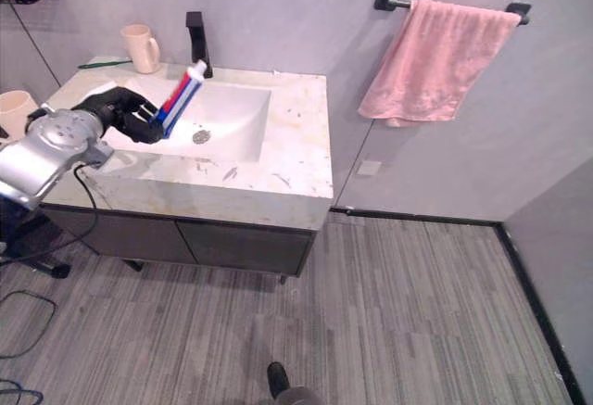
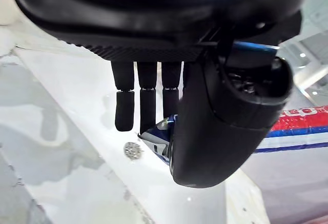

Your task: Organize the bathroom.

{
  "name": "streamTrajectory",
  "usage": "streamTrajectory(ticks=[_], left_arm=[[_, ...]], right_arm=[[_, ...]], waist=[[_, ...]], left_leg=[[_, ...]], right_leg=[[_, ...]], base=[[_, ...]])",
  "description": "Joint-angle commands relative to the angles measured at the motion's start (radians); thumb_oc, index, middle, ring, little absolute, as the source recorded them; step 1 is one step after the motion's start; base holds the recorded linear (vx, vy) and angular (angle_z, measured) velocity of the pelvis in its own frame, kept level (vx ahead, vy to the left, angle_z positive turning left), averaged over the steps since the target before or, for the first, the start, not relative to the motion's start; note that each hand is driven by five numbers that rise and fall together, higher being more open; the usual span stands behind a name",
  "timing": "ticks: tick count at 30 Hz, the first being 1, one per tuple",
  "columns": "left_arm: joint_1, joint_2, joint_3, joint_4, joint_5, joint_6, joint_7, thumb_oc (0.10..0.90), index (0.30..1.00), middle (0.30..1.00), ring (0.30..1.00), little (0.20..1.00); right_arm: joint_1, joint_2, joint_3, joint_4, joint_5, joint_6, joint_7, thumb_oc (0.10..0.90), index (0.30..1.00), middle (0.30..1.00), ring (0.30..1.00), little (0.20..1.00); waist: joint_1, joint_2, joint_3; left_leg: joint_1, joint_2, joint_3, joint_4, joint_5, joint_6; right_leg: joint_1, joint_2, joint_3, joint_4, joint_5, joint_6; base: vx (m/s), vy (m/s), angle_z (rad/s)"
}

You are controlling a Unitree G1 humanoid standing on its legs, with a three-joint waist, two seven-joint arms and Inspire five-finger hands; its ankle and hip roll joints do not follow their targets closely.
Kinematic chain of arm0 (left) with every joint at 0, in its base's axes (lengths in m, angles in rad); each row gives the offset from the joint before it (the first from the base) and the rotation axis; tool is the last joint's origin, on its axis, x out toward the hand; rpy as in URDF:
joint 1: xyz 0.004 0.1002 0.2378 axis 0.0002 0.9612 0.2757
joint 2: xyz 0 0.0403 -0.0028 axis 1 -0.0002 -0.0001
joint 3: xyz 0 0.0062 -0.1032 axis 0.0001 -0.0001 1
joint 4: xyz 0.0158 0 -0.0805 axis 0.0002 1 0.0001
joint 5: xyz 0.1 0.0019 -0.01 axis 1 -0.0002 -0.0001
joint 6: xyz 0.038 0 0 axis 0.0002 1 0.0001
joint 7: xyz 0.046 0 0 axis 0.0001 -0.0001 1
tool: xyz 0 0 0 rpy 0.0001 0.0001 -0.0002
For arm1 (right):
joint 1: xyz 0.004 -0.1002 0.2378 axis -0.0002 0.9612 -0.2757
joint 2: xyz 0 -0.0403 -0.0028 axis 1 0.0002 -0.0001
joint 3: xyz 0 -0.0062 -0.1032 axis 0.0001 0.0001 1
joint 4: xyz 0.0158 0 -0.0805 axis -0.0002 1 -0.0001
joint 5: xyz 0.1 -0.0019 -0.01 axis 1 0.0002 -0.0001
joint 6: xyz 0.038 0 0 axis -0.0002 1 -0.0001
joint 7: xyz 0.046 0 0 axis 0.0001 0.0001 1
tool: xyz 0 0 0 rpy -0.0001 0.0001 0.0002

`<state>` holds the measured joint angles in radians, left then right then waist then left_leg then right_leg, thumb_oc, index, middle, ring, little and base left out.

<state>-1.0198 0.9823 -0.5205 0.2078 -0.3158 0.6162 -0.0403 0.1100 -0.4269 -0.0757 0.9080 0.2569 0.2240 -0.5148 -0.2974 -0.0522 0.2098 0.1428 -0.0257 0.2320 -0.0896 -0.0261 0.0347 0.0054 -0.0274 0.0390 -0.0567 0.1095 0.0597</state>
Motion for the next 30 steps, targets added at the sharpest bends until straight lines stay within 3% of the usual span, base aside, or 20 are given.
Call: streamTrajectory(ticks=[1, 2, 3, 6, 9, 10, 12, 13, 18, 24, 30], left_arm=[[-0.088, 0.074, 0.123, -0.017, 0.011, -0.043, 0.069, 0.400, 0.300, 0.300, 0.300, 0.300], [-0.088, 0.074, 0.126, -0.016, 0.010, -0.045, 0.066, 0.400, 0.300, 0.300, 0.300, 0.300], [-0.096, 0.082, 0.137, -0.010, -0.001, -0.038, 0.061, 0.400, 0.300, 0.300, 0.300, 0.300], [-0.104, 0.085, 0.150, 0.000, -0.011, -0.019, 0.063, 0.400, 0.300, 0.300, 0.300, 0.300], [-0.128, 0.080, 0.147, 0.032, -0.024, -0.006, 0.078, 0.400, 0.300, 0.300, 0.300, 0.300], [-0.141, 0.069, 0.146, 0.057, -0.017, -0.009, 0.078, 0.400, 0.300, 0.300, 0.300, 0.300], [-0.151, 0.064, 0.142, 0.069, -0.018, -0.010, 0.082, 0.400, 0.300, 0.300, 0.300, 0.300], [-0.176, 0.047, 0.127, 0.106, -0.023, -0.022, 0.093, 0.400, 0.300, 0.300, 0.300, 0.300], [-0.251, -0.013, 0.064, 0.225, -0.037, -0.067, 0.100, 0.400, 0.300, 0.300, 0.300, 0.300], [-0.255, -0.077, 0.037, 0.293, -0.079, -0.108, 0.114, 0.408, 0.312, 0.312, 0.312, 0.312], [-0.233, -0.142, 0.035, 0.289, -0.068, -0.091, 0.125, 0.400, 0.300, 0.300, 0.300, 0.300]], right_arm=[[0.088, -0.287, -0.206, -0.062, -0.081, -0.056, -0.196, 0.800, 0.900, 0.900, 0.900, 0.900], [0.091, -0.303, -0.236, -0.084, -0.097, -0.060, -0.206, 0.800, 0.900, 0.900, 0.900, 0.900], [0.107, -0.371, -0.350, -0.205, -0.142, -0.061, -0.202, 0.800, 0.900, 0.900, 0.900, 0.900], [0.113, -0.435, -0.478, -0.430, -0.171, -0.054, -0.159, 0.800, 0.900, 0.900, 0.900, 0.900], [0.063, -0.469, -0.525, -0.623, -0.063, -0.089, -0.064, 0.800, 0.900, 0.900, 0.900, 0.900], [0.025, -0.466, -0.518, -0.695, 0.054, -0.115, 0.020, 0.800, 0.900, 0.900, 0.900, 0.900], [0.001, -0.460, -0.506, -0.739, 0.098, -0.098, 0.048, 0.800, 0.900, 0.900, 0.900, 0.900], [-0.062, -0.446, -0.462, -0.810, 0.259, -0.099, 0.143, 0.800, 0.900, 0.900, 0.900, 0.900], [-0.260, -0.408, -0.276, -0.916, 0.441, -0.023, 0.319, 0.800, 0.900, 0.900, 0.900, 0.900], [-0.440, -0.407, -0.145, -0.919, 0.519, 0.038, 0.374, 0.800, 0.900, 0.900, 0.900, 0.900], [-0.565, -0.394, -0.039, -0.909, 0.540, 0.086, 0.370, 0.800, 0.900, 0.900, 0.900, 0.900]], waist=[[-0.022, 0.033, -0.120], [-0.025, 0.034, -0.122], [-0.036, 0.036, -0.129], [-0.050, 0.042, -0.141], [-0.055, 0.053, -0.154], [-0.056, 0.056, -0.159], [-0.056, 0.057, -0.161], [-0.056, 0.061, -0.168], [-0.047, 0.059, -0.183], [-0.032, 0.046, -0.187], [-0.014, 0.030, -0.187]], left_leg=[[-0.023, 0.019, 0.001, 0.004, -0.045, -0.018], [-0.022, 0.019, 0.001, 0.004, -0.046, -0.018], [-0.017, 0.020, 0.008, 0.003, -0.051, -0.016], [-0.013, 0.018, 0.014, 0.002, -0.057, -0.013], [-0.009, 0.018, 0.022, 0.002, -0.061, -0.012], [-0.007, 0.018, 0.026, 0.002, -0.062, -0.012], [-0.007, 0.018, 0.029, 0.002, -0.063, -0.013], [-0.004, 0.019, 0.036, 0.002, -0.064, -0.014], [0.001, 0.024, 0.065, 0.002, -0.062, -0.021], [0.007, 0.028, 0.083, 0.002, -0.060, -0.023], [0.002, 0.025, 0.077, 0.002, -0.054, -0.020]], right_leg=[[-0.011, 0.012, -0.015, 0.080, -0.087, 0.117], [-0.011, 0.012, -0.015, 0.079, -0.088, 0.118], [-0.009, 0.014, -0.011, 0.078, -0.089, 0.120], [-0.007, 0.016, 0.000, 0.075, -0.092, 0.123], [-0.008, 0.018, 0.007, 0.076, -0.096, 0.123], [-0.008, 0.018, 0.008, 0.076, -0.099, 0.123], [-0.008, 0.018, 0.009, 0.076, -0.099, 0.123], [-0.007, 0.017, 0.008, 0.075, -0.101, 0.122], [-0.009, 0.009, -0.016, 0.077, -0.099, 0.129], [-0.005, 0.003, -0.032, 0.077, -0.095, 0.136], [-0.003, 0.004, -0.034, 0.076, -0.093, 0.133]], base=[[0.02, 0.045, -0.02], [0.02, 0.070, -0.07], [0.02, 0.068, -0.08], [0.02, 0.071, -0.08], [0.02, 0.063, -0.13], [0.01, 0.039, -0.22], [0.01, 0.027, -0.22], [0.00, 0.025, -0.27], [0.00, 0.007, -0.12], [0.00, 0.000, 0.00], [0.00, 0.000, 0.00]])
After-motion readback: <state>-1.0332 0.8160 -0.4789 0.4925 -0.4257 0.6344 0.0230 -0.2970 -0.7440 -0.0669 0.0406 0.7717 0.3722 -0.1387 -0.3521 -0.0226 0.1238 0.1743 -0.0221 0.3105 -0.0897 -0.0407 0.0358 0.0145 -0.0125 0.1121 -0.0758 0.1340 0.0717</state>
